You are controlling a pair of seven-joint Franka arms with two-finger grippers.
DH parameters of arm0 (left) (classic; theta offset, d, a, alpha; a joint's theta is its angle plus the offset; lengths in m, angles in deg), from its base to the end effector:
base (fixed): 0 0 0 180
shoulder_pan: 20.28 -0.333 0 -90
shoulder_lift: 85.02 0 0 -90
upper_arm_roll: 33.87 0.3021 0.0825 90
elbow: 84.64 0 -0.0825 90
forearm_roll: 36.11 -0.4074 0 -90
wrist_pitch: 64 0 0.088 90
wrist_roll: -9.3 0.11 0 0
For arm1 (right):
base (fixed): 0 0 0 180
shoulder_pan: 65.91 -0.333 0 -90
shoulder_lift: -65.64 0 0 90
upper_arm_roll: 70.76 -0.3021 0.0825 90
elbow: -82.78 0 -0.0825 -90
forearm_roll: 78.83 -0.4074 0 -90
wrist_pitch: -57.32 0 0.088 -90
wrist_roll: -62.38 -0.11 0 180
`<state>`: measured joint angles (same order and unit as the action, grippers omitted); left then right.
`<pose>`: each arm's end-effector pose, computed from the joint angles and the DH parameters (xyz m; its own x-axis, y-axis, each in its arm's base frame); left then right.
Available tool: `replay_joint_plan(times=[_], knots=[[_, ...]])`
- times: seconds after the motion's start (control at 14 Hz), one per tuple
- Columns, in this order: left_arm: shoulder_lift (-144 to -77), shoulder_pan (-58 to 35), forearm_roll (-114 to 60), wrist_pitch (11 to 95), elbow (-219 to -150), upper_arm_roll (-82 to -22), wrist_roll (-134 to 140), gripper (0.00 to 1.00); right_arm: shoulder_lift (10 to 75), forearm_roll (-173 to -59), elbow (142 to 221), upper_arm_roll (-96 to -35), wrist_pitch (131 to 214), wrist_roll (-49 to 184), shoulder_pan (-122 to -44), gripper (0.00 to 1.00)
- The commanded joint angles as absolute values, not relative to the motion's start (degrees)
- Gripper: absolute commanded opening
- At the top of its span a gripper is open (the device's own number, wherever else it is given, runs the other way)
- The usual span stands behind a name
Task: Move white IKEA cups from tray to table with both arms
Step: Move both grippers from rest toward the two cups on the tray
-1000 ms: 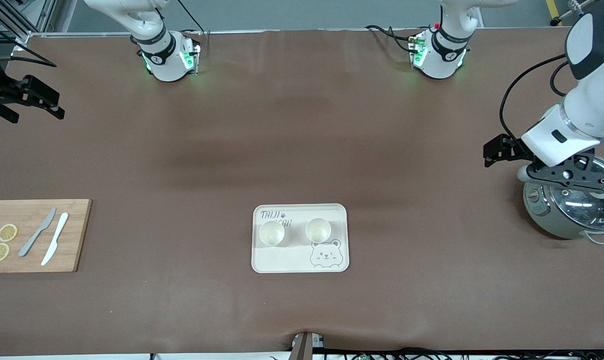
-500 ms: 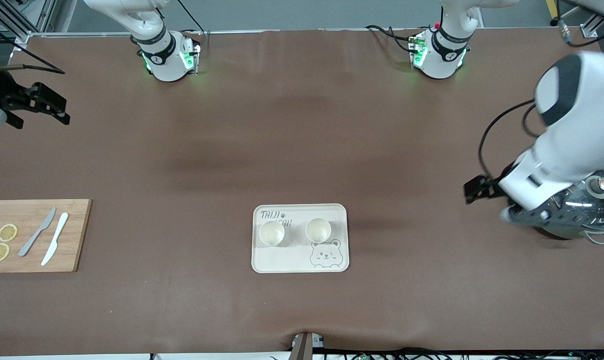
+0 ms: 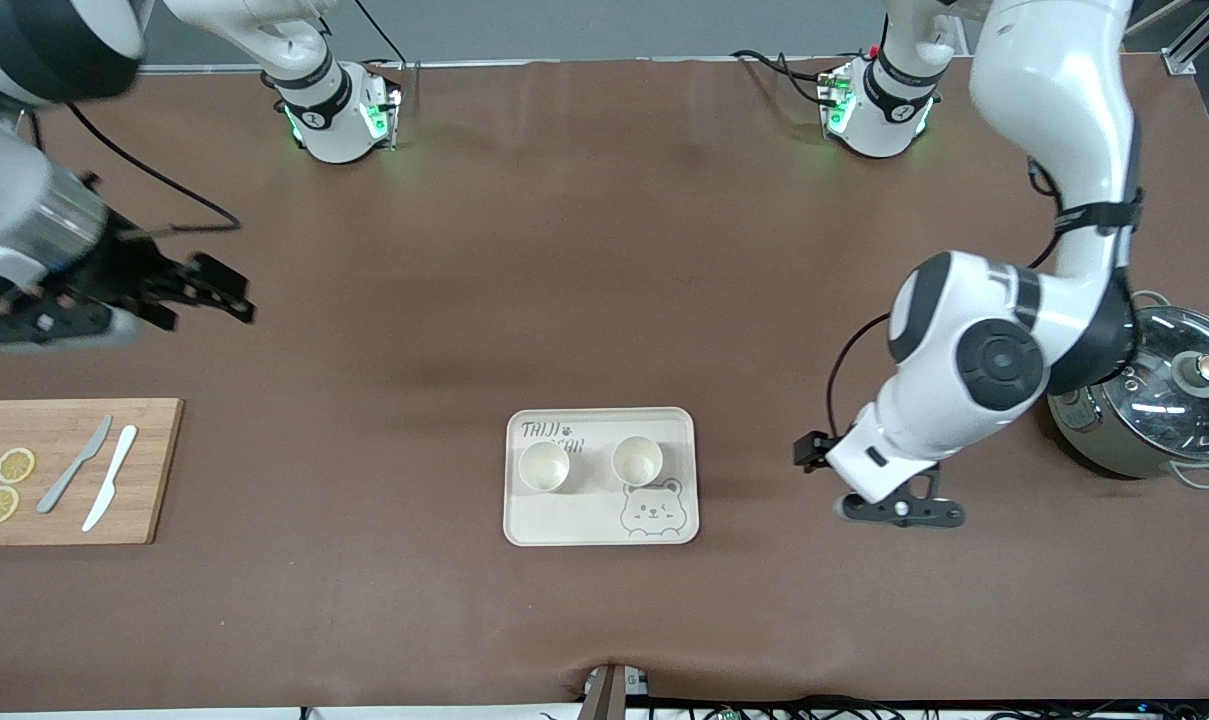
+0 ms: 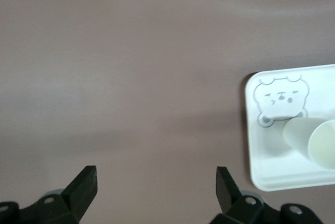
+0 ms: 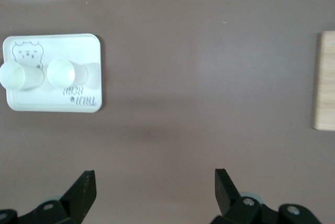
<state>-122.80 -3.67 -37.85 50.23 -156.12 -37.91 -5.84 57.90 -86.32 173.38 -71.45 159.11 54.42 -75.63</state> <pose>0.7155 -0.2542 0.3636 0.9927 -0.0888 0.0813 -0.0921 -0.9951 0.0370 0.6196 0.1253 0.5400 0.9991 0.0170 0.0398 0.0223 -0.9903 -0.1374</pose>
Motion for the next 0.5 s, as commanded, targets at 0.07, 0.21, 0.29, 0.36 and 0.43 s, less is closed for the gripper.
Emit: replay_joint_plan(times=[0.07,0.21,0.29,0.36,0.43], knots=[[-127.6,0.2,-38.6,55.7,-153.5,-37.2,-11.6,1.0,44.6,-86.4,163.2,-71.0,162.6,42.5,-81.5,1.0],[-130.4,2.4,-38.5,61.1,-153.5,-37.0,-15.4,1.0,39.7,-85.9,158.9,-70.8,163.8,40.9,-84.3,1.0],[-131.7,3.6,-38.6,63.2,-153.5,-36.9,-17.2,1.0,38.0,-85.9,158.4,-70.8,165.3,40.7,-84.8,1.0],[-132.6,4.3,-38.6,64.5,-153.4,-36.9,-18.5,1.0,36.6,-86.0,158.4,-70.8,168.0,38.9,-85.4,1.0],[-133.0,4.6,-38.5,65.4,-153.4,-36.9,-19.3,1.0,35.2,-86.0,158.4,-70.9,170.8,36.3,-86.6,1.0]])
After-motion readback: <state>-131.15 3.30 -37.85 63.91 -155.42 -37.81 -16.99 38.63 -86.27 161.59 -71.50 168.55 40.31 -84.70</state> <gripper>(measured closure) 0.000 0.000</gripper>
